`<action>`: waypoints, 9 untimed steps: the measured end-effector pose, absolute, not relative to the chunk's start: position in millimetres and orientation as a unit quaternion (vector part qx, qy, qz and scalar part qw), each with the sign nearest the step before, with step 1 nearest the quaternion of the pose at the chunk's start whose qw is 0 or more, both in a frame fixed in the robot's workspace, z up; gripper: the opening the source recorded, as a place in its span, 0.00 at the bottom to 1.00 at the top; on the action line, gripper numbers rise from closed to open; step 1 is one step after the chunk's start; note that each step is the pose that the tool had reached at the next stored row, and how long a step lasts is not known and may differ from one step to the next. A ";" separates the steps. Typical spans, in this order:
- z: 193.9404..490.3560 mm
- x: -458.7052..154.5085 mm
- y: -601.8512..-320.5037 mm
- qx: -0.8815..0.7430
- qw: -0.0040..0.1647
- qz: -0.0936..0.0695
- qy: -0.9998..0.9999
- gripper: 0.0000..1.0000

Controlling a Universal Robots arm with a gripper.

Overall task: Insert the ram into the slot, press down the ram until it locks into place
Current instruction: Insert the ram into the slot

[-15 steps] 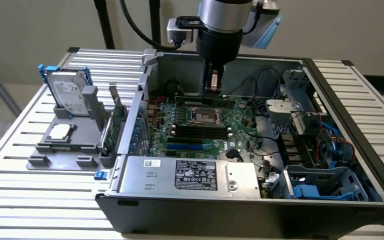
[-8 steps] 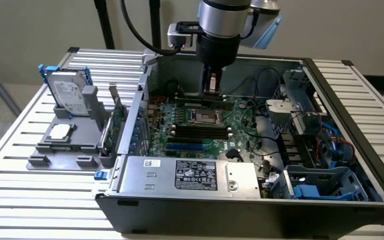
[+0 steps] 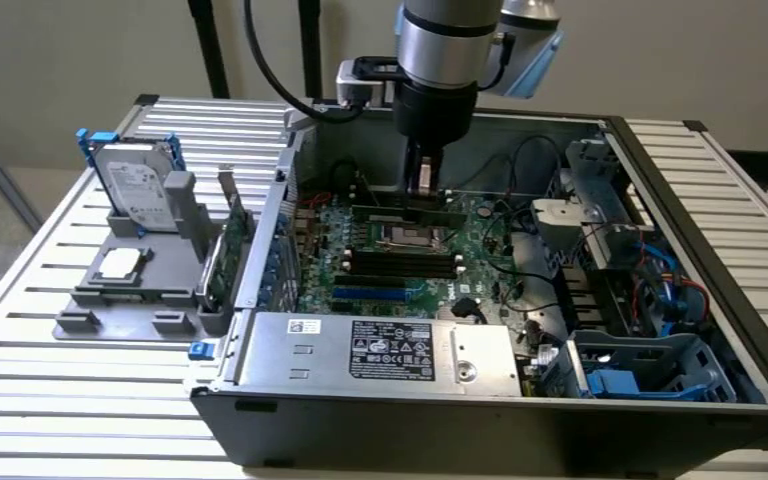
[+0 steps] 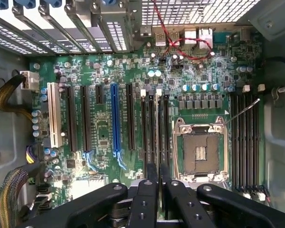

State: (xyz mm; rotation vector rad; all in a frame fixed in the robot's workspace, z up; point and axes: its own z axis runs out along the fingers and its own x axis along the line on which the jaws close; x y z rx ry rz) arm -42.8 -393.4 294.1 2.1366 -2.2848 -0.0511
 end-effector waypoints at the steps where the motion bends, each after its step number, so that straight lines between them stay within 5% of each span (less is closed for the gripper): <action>1: 292.4 -42.7 -393.4 0.683 0.007 -0.015 -0.730 0.13; 9: 278.0 -42.1 -393.4 0.683 0.009 -0.013 -0.730 0.13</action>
